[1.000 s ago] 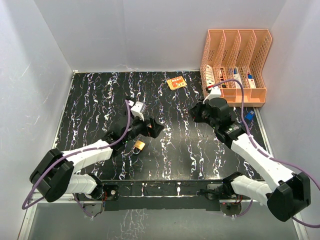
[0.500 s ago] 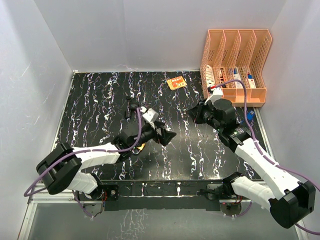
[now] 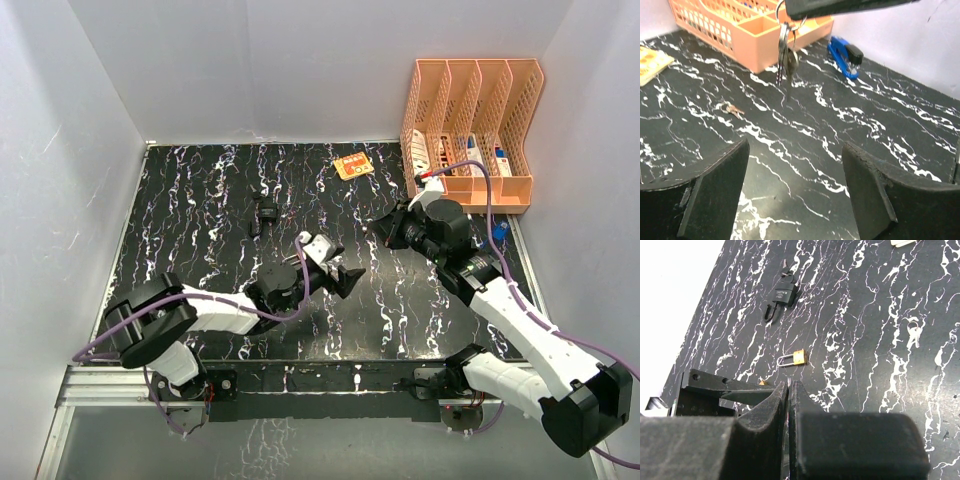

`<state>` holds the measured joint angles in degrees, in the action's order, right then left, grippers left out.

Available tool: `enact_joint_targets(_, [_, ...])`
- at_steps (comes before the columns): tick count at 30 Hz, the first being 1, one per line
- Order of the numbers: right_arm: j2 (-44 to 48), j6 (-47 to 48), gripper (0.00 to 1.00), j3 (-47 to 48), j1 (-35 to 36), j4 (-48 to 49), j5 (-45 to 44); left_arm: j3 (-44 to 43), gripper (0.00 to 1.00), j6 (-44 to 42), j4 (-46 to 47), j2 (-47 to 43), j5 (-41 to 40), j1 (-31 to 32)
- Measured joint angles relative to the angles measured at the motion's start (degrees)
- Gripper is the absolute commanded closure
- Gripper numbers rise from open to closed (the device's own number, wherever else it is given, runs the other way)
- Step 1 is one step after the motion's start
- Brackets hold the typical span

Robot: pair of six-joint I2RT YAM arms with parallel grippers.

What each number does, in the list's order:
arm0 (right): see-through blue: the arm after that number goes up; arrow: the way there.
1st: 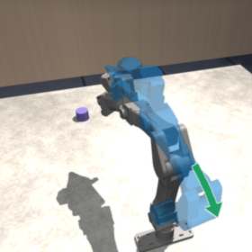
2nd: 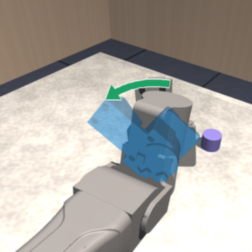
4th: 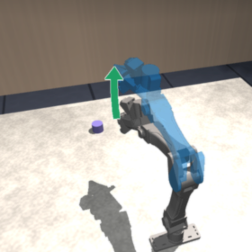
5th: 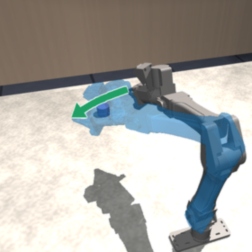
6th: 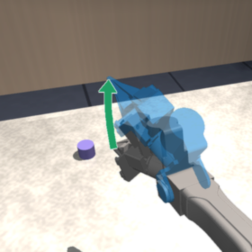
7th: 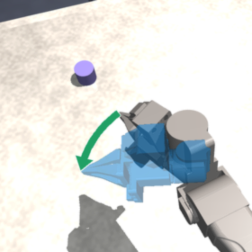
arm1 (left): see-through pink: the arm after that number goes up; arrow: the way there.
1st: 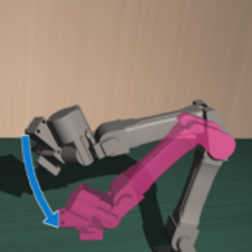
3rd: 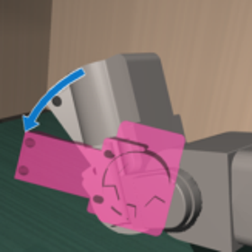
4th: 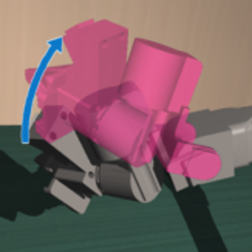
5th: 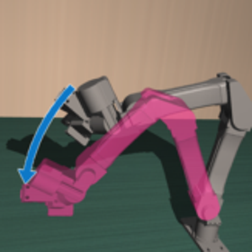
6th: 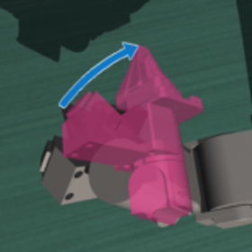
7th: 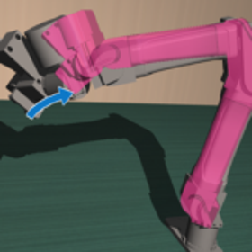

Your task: Unlock with the key

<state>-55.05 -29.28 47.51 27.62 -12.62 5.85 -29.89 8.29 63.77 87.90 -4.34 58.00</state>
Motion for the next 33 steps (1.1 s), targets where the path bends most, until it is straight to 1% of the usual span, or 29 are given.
enact_joint_targets(6, [-0.04,-2.56,1.00,0.00,0.66,0.39,-0.04,1.55,0.33,-6.16,14.84,5.62,-2.16,1.33])
enact_joint_targets(9, [-0.13,-3.76,1.00,0.00,0.96,0.68,-0.07,1.81,0.34,-8.17,19.32,8.41,-2.36,1.46])
enact_joint_targets(13, [-0.22,-4.76,1.00,-0.02,1.49,0.85,-0.09,1.81,0.42,-10.19,24.30,11.78,-2.54,1.49])
enact_joint_targets(16, [-0.48,-5.42,1.00,-0.02,1.81,0.98,-0.09,1.81,0.44,-11.30,26.36,14.49,-2.80,1.49])
enact_joint_targets(20, [-0.81,-5.75,1.00,-0.02,2.32,1.14,-0.11,1.68,0.45,-12.28,26.64,16.87,-3.34,1.49])
enact_joint_targets(33, [-0.83,-6.84,1.00,-1.36,3.61,2.49,-0.66,-1.27,0.50,-14.75,27.58,17.49,-4.59,1.49])
